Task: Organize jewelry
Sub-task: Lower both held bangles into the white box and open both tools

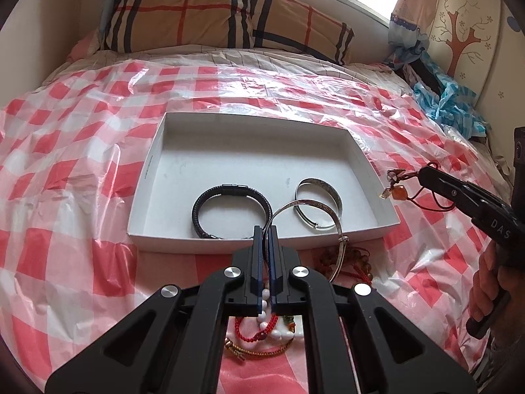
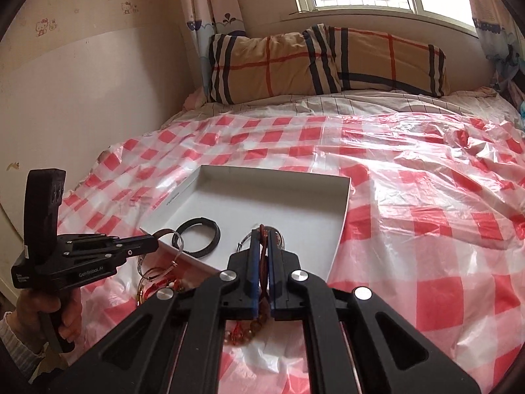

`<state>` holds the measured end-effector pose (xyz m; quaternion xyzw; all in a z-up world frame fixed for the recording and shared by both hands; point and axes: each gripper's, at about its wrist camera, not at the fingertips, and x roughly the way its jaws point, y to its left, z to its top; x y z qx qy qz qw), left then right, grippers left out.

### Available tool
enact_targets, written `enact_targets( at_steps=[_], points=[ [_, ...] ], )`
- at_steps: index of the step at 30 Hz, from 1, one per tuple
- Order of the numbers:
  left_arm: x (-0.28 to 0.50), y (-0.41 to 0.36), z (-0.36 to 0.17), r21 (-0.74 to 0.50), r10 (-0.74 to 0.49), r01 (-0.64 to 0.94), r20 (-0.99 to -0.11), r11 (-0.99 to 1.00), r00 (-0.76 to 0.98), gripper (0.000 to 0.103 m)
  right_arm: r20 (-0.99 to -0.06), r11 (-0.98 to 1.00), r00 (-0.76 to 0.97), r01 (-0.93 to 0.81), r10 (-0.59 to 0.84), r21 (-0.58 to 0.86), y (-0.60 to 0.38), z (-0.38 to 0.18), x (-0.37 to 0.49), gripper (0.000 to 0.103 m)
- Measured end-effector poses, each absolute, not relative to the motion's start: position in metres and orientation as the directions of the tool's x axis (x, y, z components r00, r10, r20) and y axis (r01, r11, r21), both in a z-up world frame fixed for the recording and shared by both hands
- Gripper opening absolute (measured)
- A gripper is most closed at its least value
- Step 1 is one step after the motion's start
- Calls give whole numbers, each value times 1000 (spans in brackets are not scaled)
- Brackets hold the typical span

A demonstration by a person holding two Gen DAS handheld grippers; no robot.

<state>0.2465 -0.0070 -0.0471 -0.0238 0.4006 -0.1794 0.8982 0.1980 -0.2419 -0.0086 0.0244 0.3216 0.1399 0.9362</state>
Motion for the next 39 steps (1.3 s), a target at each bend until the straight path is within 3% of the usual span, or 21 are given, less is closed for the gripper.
enact_targets(
  at_steps=[10,11,12,13,14,21,28,35,39],
  points=[
    [277,-21,-55,-175,-323,288,-710,942,625,3,-606,965,758,-255,243,68,-223,-35,234,5],
    [280,-22,-57,-173,-318,282,-713,944,626,3,-621,965,747,-253,237,63,-222,-41,239,12],
    [285,-23,-60,-169,-309,274,-719,947,623,3,-642,967,732,-247,228,63,-222,-46,244,25],
    [289,-24,-63,-168,-301,266,-727,949,617,3,-654,968,720,-241,230,75,-224,-51,246,54],
    [294,-24,-66,-174,-298,255,-735,951,610,3,-655,967,716,-239,240,92,-226,-53,246,57],
    [292,-17,-67,-192,-305,245,-739,950,601,7,-657,969,715,-210,241,126,-238,-48,215,57],
    [262,0,-60,-202,-304,232,-732,951,610,24,-708,968,660,-173,250,181,-249,-61,177,57],
    [282,-36,-70,-26,-192,275,-780,961,596,29,-720,970,652,-114,237,216,-260,-70,170,57],
    [295,-32,-71,3,-134,219,-785,976,605,29,-720,971,654,-115,232,209,-260,-69,168,57]
  ],
)
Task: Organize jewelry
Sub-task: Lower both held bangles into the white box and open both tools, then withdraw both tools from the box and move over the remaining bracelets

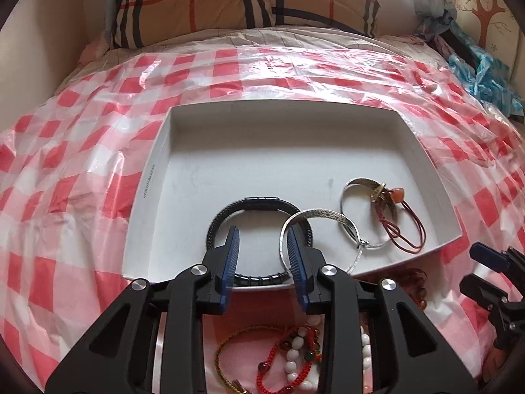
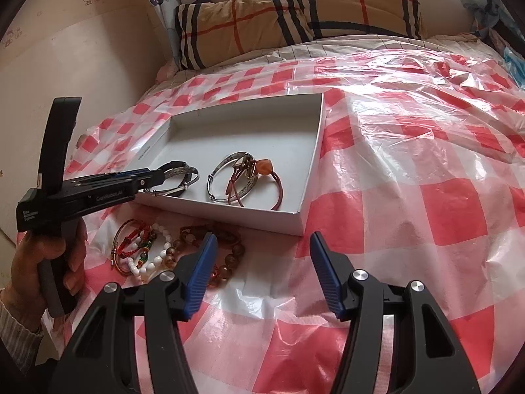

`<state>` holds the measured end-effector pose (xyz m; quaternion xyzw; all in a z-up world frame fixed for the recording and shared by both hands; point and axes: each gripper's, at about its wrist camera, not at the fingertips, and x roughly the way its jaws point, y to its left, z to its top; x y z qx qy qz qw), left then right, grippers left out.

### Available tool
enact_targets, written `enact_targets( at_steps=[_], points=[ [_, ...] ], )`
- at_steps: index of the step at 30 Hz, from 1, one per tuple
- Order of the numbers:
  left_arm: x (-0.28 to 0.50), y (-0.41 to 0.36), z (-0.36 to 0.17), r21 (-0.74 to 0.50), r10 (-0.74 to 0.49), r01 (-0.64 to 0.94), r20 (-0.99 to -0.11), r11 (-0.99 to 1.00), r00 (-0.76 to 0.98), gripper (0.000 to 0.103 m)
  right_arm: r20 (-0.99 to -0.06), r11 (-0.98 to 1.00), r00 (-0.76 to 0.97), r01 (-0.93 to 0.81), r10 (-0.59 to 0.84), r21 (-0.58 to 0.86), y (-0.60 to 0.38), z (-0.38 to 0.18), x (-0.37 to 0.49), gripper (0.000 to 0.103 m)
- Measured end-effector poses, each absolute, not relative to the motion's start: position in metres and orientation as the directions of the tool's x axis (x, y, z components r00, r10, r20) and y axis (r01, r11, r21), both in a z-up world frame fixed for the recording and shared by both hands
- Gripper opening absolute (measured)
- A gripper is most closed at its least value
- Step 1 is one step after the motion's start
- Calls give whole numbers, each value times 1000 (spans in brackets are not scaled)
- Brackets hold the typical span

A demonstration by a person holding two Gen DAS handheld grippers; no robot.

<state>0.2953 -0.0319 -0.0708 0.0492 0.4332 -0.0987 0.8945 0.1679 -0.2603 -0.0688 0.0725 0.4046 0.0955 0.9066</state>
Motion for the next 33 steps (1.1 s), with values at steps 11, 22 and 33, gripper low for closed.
enact_targets(
  at_steps=[11,22,33],
  points=[
    [304,-15,-57,37,-104,207,-769,978,631,31,-725,968,644,-119,245,221,-258,-71,163,57],
    [224,34,-70,-213,-191,41,-758,976,624,49,-725,968,645,-115,242,221,-254,-76,156,57],
    [193,20,-58,-155,-140,42,-700,987,700,74,-755,992,644,-66,123,106,-243,-80,152,57]
  ],
)
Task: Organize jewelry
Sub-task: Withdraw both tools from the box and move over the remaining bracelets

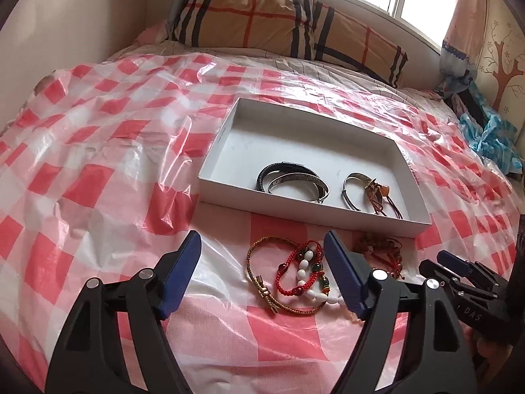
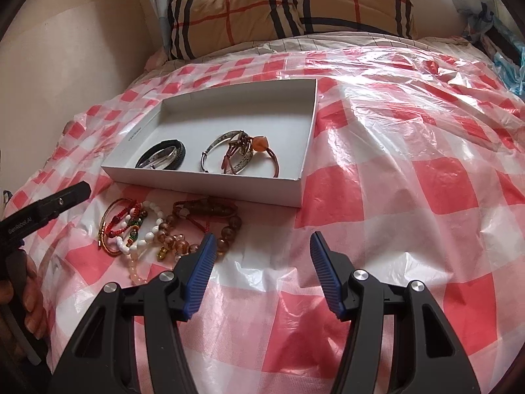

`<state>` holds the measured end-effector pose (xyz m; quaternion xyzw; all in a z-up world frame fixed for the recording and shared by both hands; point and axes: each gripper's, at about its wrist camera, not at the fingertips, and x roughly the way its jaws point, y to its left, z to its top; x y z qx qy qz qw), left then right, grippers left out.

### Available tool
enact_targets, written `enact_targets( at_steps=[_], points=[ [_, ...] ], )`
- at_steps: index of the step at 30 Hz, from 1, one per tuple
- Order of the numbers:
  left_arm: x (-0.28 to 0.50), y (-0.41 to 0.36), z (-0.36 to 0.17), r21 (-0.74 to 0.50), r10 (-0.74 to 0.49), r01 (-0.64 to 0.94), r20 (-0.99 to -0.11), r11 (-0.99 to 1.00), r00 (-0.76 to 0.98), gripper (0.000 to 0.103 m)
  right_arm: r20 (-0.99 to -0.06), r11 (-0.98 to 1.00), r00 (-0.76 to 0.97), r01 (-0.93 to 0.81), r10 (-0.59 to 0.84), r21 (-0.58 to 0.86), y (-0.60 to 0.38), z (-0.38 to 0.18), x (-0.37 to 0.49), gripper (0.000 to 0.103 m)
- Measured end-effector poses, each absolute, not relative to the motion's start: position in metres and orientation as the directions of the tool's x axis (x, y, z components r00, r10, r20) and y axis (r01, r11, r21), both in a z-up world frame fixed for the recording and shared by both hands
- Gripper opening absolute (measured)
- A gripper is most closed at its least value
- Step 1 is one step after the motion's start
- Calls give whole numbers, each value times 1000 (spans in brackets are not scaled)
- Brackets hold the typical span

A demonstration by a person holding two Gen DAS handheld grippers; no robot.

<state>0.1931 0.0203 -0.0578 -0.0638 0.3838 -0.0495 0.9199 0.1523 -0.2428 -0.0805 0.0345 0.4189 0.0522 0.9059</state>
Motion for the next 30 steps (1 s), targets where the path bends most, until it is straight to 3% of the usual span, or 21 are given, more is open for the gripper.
enact_targets(
  at_steps=[21,30],
  points=[
    [178,16,-39,-134,-149,82,-638,988,755,85,-753,997,657,-61,10,-40,-221,-86,145,65],
    [174,13,-31,-56,-129,121,-624,991,770,86,-751,997,660,-66,20,-31,-219,-85,143,68]
  ],
)
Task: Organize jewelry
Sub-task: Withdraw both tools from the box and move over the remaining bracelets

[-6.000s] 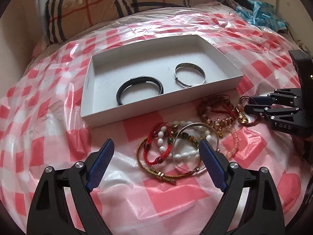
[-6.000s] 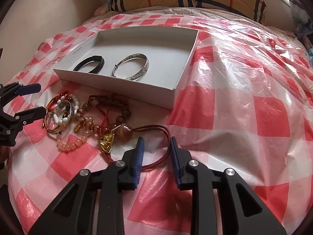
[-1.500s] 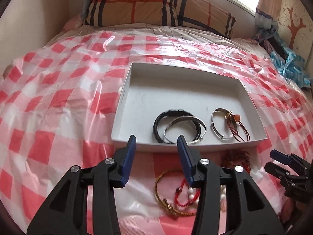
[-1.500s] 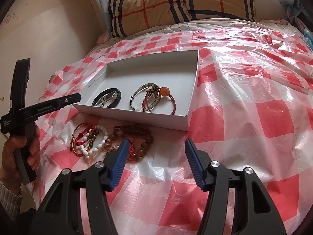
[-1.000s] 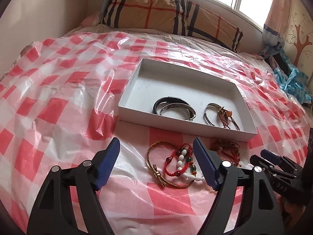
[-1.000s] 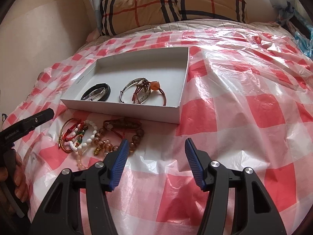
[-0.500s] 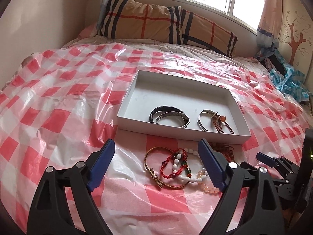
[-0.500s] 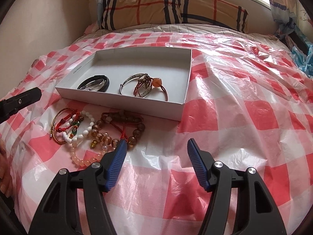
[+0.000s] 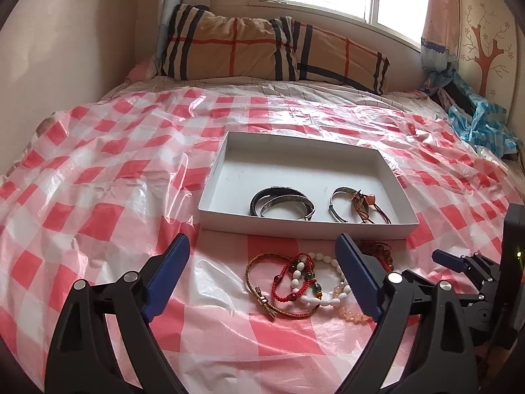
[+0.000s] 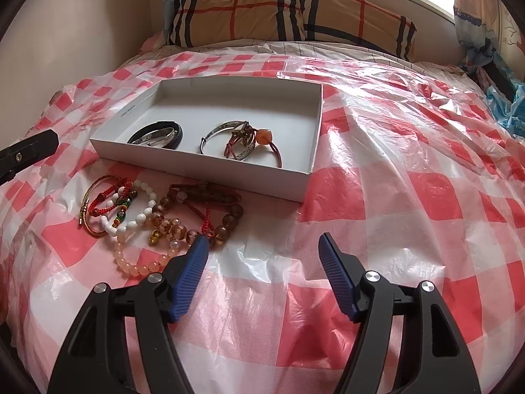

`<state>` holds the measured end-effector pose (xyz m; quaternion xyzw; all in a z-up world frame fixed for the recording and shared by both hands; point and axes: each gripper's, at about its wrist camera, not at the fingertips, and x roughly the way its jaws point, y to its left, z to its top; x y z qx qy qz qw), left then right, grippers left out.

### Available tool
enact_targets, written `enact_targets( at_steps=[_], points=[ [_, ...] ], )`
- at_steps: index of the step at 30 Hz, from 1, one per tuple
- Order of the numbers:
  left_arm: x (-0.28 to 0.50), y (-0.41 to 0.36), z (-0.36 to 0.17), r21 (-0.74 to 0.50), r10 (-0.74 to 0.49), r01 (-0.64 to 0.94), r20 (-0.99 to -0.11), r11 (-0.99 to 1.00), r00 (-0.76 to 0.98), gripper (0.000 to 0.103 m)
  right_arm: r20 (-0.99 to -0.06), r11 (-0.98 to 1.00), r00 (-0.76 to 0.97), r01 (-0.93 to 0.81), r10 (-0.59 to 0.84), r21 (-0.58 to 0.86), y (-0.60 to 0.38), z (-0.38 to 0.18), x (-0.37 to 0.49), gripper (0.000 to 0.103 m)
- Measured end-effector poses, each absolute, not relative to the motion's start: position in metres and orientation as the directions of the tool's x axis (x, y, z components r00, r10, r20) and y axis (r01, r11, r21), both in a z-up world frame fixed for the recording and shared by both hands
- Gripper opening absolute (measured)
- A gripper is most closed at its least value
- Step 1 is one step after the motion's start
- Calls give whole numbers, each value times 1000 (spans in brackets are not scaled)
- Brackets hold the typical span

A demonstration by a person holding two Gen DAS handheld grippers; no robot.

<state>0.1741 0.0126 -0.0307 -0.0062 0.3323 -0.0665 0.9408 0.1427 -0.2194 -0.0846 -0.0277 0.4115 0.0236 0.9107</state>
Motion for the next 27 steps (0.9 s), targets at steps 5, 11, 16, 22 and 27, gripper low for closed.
enact_targets(
  at_steps=[5,11,16,22,27],
  points=[
    [178,35,-45,-45,-157,173,-679,984,717,86,-751,997,658,-75,64,19,-224,-82,139,68],
    [179,74,-71,-105,-195,177,-741,979,642,86,-760,992,640,-119,114,49,-223,-80,140,68],
    [175,65,-76,-99,-233,244,-750,965,619,86,-771,981,618,-190,155,45,-210,-81,147,68],
    [174,19,-65,-33,-271,367,-738,929,618,86,-803,972,568,-230,181,57,-202,-85,167,51],
    [183,-9,-65,-7,-297,442,-750,897,591,86,-840,963,508,-263,192,61,-200,-96,167,9]
  ],
)
